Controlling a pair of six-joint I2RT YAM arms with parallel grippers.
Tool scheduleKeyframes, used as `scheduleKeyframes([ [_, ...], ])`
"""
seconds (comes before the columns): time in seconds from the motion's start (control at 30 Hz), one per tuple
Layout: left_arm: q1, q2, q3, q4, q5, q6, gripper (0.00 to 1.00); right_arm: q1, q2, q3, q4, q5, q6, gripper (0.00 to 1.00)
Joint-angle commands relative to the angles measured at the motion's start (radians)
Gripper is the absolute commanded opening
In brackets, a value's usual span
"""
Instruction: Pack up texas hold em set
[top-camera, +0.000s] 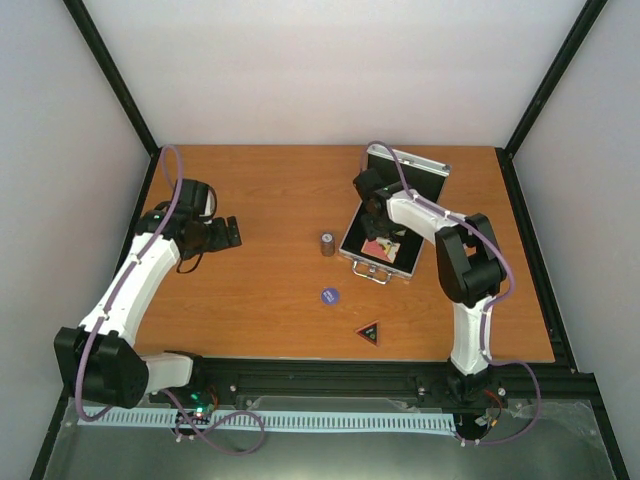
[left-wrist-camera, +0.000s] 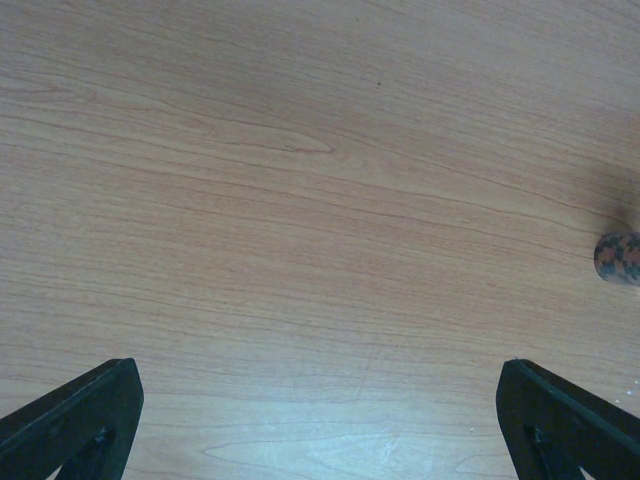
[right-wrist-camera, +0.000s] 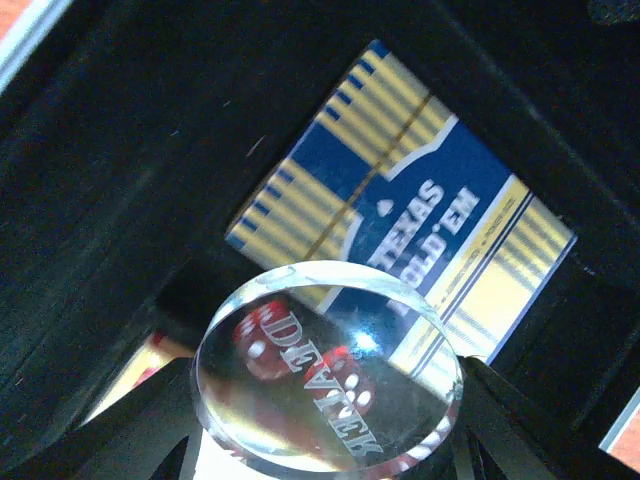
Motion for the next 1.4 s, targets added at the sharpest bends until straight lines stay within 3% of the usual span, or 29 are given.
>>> scheduleKeyframes([
  [0.0,-0.005,0.008,0.041,-0.011,-0.011,0.032,1.0,-0.037,0.045,0.046,0.029,0.06,0.004,0.34],
  [0.17,-0.005,0.012,0.04,-0.015,-0.018,0.036,1.0,-0.062,0.071,0.066,0.036,0.102,0.025,0.35],
  [0.3,-0.005,0.016,0.04,-0.014,-0.018,0.038,1.0,-0.069,0.093,0.081,0.046,0.115,0.036,0.43],
  [0.57,-0.004,0.032,0.043,-0.008,-0.011,0.034,1.0,-0.075,0.118,0.113,0.048,0.15,0.057,0.85],
  [0.7,-0.005,0.035,0.041,-0.005,-0.008,0.037,1.0,-0.08,0.125,0.125,0.043,0.164,0.062,0.99],
  [1.1,-0.004,0.031,0.032,0.009,0.005,0.031,1.0,-0.063,-0.029,0.063,0.025,0.037,0.049,1.0],
  [1.37,-0.005,0.016,0.033,0.013,0.013,0.034,1.0,0.081,-0.195,-0.105,-0.029,-0.037,0.051,1.0],
])
